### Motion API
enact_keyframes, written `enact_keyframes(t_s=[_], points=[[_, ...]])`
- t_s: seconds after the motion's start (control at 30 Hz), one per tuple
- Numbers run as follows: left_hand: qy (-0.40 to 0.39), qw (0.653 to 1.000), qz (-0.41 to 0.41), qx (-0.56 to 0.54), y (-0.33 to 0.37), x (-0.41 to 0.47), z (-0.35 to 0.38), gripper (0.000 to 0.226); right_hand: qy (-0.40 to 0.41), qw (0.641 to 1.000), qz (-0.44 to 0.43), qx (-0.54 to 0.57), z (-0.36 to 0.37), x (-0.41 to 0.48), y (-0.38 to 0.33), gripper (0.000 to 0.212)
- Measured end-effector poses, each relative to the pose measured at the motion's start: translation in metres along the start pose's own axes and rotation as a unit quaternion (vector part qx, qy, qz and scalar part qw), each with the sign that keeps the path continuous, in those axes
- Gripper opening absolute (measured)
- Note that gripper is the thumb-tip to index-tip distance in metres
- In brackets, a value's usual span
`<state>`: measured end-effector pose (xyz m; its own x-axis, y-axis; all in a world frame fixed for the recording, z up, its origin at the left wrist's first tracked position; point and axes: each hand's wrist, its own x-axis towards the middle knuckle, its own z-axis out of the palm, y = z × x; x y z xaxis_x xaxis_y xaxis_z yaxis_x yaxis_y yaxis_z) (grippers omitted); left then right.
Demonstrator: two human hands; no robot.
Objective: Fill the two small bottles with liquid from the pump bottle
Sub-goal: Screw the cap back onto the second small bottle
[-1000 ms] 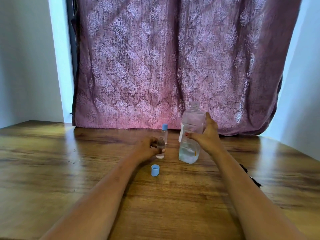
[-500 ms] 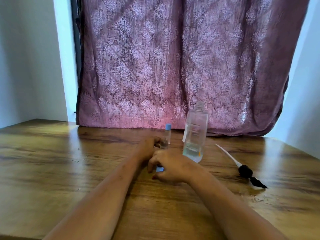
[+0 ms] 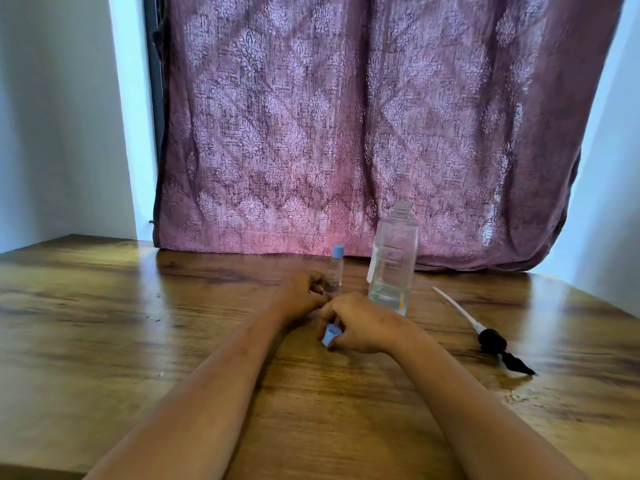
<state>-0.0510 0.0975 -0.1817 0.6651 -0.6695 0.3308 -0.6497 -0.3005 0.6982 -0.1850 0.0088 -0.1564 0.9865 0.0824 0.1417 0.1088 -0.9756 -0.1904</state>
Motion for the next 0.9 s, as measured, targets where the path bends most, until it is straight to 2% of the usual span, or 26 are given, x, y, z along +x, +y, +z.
enact_keyframes(t_s=[0.13, 0.23, 0.37, 0.53, 0.6, 0.73, 0.9], points=[[-0.014, 0.999, 0.007, -0.03, 0.0, -0.002, 0.001, 0.018, 0.099, 0.993, -0.009, 0.065, -0.017, -0.005, 0.009, 0.025], [-0.044, 0.997, 0.001, -0.067, 0.004, -0.004, 0.002, 0.023, 0.175, 0.98, 0.034, 0.093, -0.025, -0.005, 0.024, 0.029], [-0.078, 0.993, 0.005, -0.092, 0.011, -0.006, 0.002, 0.027, 0.255, 0.947, 0.049, 0.19, -0.02, -0.002, 0.034, 0.015], [-0.103, 0.984, -0.013, -0.145, 0.009, -0.006, 0.004, 0.029, 0.34, 0.906, 0.056, 0.246, -0.014, 0.0, 0.03, 0.012], [-0.109, 0.981, -0.023, -0.162, 0.008, -0.005, 0.005, 0.031, 0.34, 0.897, 0.054, 0.278, -0.013, 0.001, 0.029, 0.013], [-0.124, 0.977, -0.033, -0.172, 0.009, -0.004, 0.006, 0.034, 0.306, 0.905, 0.055, 0.291, -0.012, 0.003, 0.028, 0.013], [-0.13, 0.976, -0.04, -0.171, 0.01, -0.006, 0.004, 0.036, 0.238, 0.934, 0.049, 0.261, -0.013, 0.002, 0.028, 0.025]])
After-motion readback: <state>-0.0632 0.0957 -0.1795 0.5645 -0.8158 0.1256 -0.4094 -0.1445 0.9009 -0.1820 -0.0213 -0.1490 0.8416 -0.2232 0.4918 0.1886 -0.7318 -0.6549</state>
